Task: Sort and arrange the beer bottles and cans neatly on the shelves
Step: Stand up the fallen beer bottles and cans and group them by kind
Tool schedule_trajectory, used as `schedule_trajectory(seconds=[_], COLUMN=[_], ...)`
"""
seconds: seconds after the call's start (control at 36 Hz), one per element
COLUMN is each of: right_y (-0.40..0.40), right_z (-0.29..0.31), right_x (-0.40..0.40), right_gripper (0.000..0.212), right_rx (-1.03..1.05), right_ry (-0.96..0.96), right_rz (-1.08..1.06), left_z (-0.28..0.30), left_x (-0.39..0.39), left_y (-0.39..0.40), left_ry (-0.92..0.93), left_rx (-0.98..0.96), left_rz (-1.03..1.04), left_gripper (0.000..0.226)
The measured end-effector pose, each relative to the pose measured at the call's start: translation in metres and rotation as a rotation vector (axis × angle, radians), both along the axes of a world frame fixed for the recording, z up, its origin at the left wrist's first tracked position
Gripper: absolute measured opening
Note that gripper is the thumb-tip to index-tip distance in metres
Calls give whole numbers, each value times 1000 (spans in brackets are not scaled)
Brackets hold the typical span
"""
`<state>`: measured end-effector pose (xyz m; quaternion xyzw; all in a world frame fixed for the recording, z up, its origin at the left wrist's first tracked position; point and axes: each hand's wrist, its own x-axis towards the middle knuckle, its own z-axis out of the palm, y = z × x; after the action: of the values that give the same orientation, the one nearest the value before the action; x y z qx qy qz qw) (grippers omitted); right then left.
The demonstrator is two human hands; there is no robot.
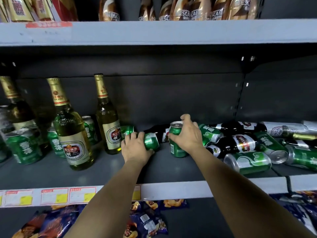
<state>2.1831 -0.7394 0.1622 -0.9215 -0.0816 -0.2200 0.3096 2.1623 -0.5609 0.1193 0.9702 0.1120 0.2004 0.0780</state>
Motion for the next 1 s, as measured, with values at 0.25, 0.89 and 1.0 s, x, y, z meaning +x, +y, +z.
schedule_trajectory(seconds=[0.25,0.89,1.0], right_y=[-1,78,83], right_z=[-2,34,38], right_x=[6,18,17], right_gripper=[81,66,62], right_rx=[-116,-438,-497], right_ry=[21,210,223], right_rz=[-6,178,201], left_z=[16,7,2], left_x=[-2,-3,1], left_y=[-13,14,9], left_ry=[-158,-18,-80], left_rx=[-814,-666,-723], left_rz=[-4,-306,-296], left_gripper=[54,79,71])
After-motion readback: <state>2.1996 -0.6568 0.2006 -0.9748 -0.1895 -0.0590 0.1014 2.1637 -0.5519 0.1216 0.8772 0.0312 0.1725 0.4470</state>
